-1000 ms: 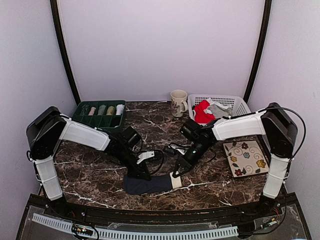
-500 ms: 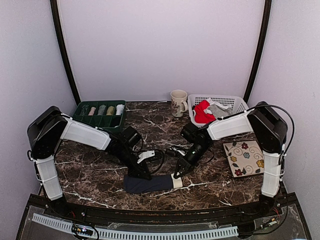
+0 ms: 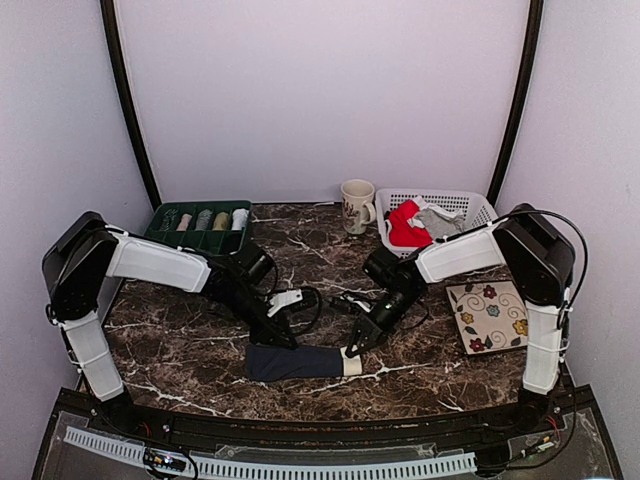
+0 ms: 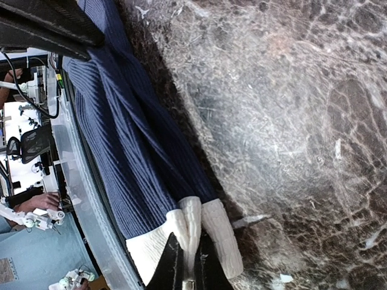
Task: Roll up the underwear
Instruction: Smooth out the underwear at the center of the board.
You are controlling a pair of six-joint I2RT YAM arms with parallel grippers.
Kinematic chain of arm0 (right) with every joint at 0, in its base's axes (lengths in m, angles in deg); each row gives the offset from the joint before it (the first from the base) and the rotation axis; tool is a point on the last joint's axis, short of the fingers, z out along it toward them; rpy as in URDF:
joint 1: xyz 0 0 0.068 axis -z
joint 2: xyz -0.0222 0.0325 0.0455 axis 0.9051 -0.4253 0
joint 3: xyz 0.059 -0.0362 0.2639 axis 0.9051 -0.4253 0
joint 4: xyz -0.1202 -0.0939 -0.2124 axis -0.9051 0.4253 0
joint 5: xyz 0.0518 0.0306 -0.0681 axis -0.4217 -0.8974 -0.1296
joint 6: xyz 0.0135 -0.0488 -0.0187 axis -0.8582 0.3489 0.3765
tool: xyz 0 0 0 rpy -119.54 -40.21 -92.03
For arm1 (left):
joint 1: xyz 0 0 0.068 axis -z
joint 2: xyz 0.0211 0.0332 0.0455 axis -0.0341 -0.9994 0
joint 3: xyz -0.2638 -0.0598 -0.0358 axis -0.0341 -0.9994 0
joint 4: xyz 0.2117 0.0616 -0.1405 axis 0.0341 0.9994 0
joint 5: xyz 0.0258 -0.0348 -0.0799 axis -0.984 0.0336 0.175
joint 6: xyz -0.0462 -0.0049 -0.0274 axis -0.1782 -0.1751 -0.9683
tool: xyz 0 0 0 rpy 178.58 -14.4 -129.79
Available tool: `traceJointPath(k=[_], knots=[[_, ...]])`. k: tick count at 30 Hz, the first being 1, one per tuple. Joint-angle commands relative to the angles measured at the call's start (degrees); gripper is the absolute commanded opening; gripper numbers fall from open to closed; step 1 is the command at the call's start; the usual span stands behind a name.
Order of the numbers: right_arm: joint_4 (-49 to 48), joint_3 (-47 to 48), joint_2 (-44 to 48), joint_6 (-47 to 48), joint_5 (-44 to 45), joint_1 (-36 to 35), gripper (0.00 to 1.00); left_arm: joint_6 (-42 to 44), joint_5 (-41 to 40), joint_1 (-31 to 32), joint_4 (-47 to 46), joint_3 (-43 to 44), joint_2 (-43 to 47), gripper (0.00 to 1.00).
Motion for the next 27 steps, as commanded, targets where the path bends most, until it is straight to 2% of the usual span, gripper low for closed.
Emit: traceJointPath(k=[1,6,12,17,22,27], knots=[[2.0,-3.4,-2.2,-0.5,9.4,0.3,0.00,0.6,-3.7,-1.0,3.1,0.9,-2.0,0.00],[2.0,-2.9,-1.6,-1.4,9.5,0.3,0.00,-0.4,-5.2,-1.0,2.2,1.3,-3.2,0.06],[2.3,-2.6,-1.2,-2.0,9.7,0.3,0.00,-4.3,-5.7,-1.1,2.8,0.0,4.0,0.30],[1.5,-3.7,-0.9,-2.6,9.8,0.3,0.00,-13.3,-2.4,-1.0,1.1,-5.9,11.3,0.45],[0.5,-4.4,-0.9,-3.0,9.9,0.3,0.00,-23.3,-1.2,-1.0,-3.0,-14.1,18.0,0.49],[0.2,-4.3,-1.0,-3.2,9.8,0.3,0.00,-28.7,-3.5,-1.0,-4.0,-18.8,20.2,0.49]])
